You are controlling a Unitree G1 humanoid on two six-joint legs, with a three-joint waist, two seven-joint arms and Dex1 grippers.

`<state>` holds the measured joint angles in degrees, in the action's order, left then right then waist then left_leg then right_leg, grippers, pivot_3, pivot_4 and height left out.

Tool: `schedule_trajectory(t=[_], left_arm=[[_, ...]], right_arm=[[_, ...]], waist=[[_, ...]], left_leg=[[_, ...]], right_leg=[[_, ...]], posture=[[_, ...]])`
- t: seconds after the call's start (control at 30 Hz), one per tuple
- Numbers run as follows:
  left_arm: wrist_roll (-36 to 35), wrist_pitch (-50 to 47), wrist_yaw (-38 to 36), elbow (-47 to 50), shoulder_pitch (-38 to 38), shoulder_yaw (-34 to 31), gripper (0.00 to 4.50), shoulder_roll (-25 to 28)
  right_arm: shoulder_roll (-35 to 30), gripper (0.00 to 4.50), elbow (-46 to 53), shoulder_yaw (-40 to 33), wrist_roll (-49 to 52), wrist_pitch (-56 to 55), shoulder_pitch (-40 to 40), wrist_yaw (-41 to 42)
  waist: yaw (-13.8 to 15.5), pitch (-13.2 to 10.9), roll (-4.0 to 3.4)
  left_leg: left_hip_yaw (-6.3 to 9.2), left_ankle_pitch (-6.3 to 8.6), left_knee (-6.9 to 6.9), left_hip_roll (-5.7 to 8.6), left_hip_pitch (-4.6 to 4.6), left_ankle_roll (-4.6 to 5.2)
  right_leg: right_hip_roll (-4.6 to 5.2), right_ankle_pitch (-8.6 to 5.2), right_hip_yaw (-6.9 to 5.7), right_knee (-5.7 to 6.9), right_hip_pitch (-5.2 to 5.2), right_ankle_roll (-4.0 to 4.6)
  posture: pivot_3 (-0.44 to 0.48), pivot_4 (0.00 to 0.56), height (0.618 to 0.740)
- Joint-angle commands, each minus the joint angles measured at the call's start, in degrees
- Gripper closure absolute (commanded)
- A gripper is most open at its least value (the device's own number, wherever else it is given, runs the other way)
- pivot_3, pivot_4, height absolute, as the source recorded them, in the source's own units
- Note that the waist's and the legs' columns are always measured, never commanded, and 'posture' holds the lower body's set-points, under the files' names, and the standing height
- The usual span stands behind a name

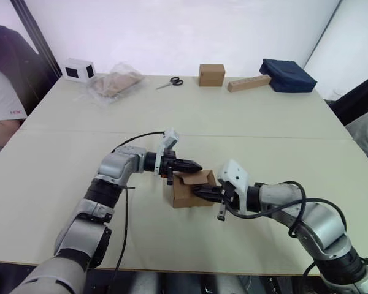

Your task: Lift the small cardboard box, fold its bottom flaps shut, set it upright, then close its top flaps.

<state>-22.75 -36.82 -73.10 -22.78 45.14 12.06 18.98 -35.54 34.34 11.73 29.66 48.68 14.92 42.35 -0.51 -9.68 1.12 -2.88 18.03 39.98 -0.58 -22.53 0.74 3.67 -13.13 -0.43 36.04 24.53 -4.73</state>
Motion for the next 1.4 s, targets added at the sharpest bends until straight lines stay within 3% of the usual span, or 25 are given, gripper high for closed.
schedule_trajectory(t=[0.03,0.8,1.4], left_arm=[[-0.6,0.3,0.1,2.3,-0.4,-0.5,4.48,-0.6],[2.8,3.8,-1.1,4.6,-3.6,3.0,4.48,1.2],[0.4,1.5,0.8,5.7,-3.5,0.1,4.48,1.1]], right_arm=[[-0.7,4.50,3.7,-1.8,2.2,1.5,0.8,-0.2],[-2.2,4.50,0.1,-1.2,0.0,-1.1,-0.4,-0.5],[0.0,4.50,-6.8,1.7,-3.0,-4.5,2.8,0.1]], waist=[[0.0,0.0,0.00],[0.0,0.0,0.00],[-0.1,0.0,0.00]], left_leg=[[0.01,0.00,0.00,0.00,0.00,0.00],[0.02,0.00,-0.01,-0.03,0.00,-0.01],[0.02,0.00,-0.02,-0.04,0.01,0.00]], right_leg=[[0.02,0.00,0.00,0.00,0.00,0.00],[0.08,-0.01,0.01,-0.02,0.00,0.02],[0.03,-0.01,0.00,-0.02,0.00,0.01]], posture=[[0.000,0.150,0.740],[0.000,0.150,0.740],[0.000,0.150,0.740]])
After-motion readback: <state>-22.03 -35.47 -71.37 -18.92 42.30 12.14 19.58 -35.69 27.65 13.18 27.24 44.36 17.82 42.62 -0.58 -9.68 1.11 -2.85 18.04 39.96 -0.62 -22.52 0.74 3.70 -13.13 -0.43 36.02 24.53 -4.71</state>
